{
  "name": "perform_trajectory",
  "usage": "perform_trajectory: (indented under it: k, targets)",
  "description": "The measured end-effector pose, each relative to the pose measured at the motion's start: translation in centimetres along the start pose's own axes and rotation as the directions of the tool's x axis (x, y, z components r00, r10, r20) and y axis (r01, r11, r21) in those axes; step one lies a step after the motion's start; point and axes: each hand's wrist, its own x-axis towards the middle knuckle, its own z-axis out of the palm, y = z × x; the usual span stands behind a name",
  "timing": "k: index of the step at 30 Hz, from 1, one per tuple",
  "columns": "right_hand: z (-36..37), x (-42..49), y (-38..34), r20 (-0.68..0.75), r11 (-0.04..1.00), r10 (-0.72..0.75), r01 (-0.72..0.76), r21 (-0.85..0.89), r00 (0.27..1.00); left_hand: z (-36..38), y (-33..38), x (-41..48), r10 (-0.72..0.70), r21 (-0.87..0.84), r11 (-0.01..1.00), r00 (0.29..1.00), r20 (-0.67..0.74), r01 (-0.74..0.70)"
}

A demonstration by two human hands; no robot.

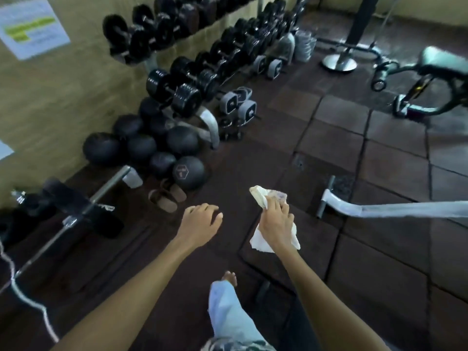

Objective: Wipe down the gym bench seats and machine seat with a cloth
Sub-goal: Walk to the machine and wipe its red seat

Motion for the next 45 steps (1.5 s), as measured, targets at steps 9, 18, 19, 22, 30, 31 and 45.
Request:
perform_trajectory:
  k: [9,18,19,22,30,31,45]
  targets:
    - [-1.4,10.9,3.6,-0.057,0.943,0.333,-0.332,0.032,0.941,-2.2,4.2,19.4,0.307,0.036,0.949,0.943,0.126,-0.314]
    - [-2.8,17.8,10.5,-0.120,0.706,0.707,-0.685,0.182,0.697,0.5,14.3,37.0,0.681,0.033,0.709,0.696,0.227,-0.705]
    - [-3.0,18.7,11.5,-0.124,0.657,0.753,-0.732,0.178,0.646,1.3,16.1,39.2,0.719,0.036,0.661,0.646,0.256,-0.750]
    - [-4.3,20.0,13.0,-0.120,0.563,0.826,-0.812,0.153,0.550,2.5,20.3,42.7,0.789,-0.010,0.566,0.538,0.299,-0.825]
    - [-8.6,21.1,19.7,-0.169,0.225,0.968,-0.940,0.256,0.186,5.6,34.5,47.3,0.931,-0.092,0.185,0.144,0.335,-0.978]
    - [-9.3,21.0,21.0,-0.168,0.190,0.975,-0.943,0.272,0.148,6.0,36.4,47.6,0.933,-0.111,0.159,0.113,0.341,-0.981]
    - [-18.6,17.9,49.7,-0.170,0.049,0.985,-0.910,0.411,-0.024,16.0,68.3,44.5,0.926,-0.110,0.022,-0.021,0.376,-0.994]
